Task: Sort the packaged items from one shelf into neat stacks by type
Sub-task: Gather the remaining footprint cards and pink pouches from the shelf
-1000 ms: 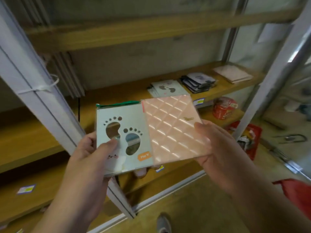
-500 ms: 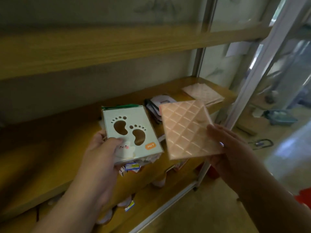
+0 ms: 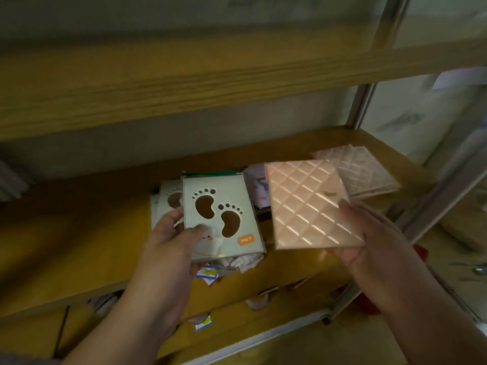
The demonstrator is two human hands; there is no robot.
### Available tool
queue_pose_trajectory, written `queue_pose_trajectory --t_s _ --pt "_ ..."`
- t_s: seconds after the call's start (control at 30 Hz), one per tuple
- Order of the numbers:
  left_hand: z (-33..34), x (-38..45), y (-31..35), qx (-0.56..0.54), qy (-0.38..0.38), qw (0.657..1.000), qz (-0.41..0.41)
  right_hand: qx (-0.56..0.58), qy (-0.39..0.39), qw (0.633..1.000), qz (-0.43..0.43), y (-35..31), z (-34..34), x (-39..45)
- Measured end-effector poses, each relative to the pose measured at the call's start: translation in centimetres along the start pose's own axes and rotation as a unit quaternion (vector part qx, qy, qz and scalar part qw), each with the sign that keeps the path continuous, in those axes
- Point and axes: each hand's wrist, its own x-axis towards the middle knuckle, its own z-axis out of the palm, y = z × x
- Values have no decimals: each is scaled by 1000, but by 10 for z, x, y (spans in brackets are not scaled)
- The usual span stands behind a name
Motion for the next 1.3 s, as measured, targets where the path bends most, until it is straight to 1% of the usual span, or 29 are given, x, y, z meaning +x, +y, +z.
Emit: queue_pose_trajectory --t_s 0.07,0.1,0.17,0.27,0.4,0.43,0.5,0.53,0.6,0.67,0.7,0.73,0.83,0.93,1.0,1.1,1.17,1.23,1.3 --pt "-2 -1 -5 14 76 997 17 39 -36 998 32 -4 1 17" --pt "-5 0 -6 27 115 993 27 33 -50 997 39 -6 4 24" --pt "-14 1 -3 56 169 983 53 34 -85 994 54 -9 5 37" --pt "-26 7 5 117 206 969 74 69 -113 986 103 -7 10 52" --pt "-25 23 18 190 213 956 74 69 -154 978 123 0 9 63" --pt "-23 28 20 243 213 943 83 68 -162 976 128 1 6 65" --pt "-20 36 20 371 222 894 115 63 -171 974 137 2 4 69" --pt "-18 38 20 413 229 873 124 61 -173 973 141 1 5 71" --pt "-16 41 18 471 228 844 118 62 -176 972 142 -1 5 74" --pt "-14 41 13 548 219 800 111 62 -184 971 142 -2 5 75" --pt "-12 40 11 572 216 784 110 61 -183 971 145 -3 5 75" --pt "-8 38 10 581 216 777 107 58 -179 971 147 -3 4 75" --pt "8 32 10 576 209 781 125 43 -167 973 154 -7 -3 75" --pt "31 28 6 588 175 769 176 32 -154 975 156 -14 -14 76" --pt "52 23 0 593 145 764 210 7 -143 981 132 -21 -25 79" --pt "83 15 -12 581 110 769 243 -98 -128 985 59 -31 -46 83" --pt "100 11 -18 580 90 765 265 -141 -109 984 26 -38 -65 90" --pt "113 8 -24 583 71 756 291 -162 -79 984 14 -45 -86 97" --pt "125 7 -28 579 53 756 302 -163 -49 985 2 -51 -108 105"
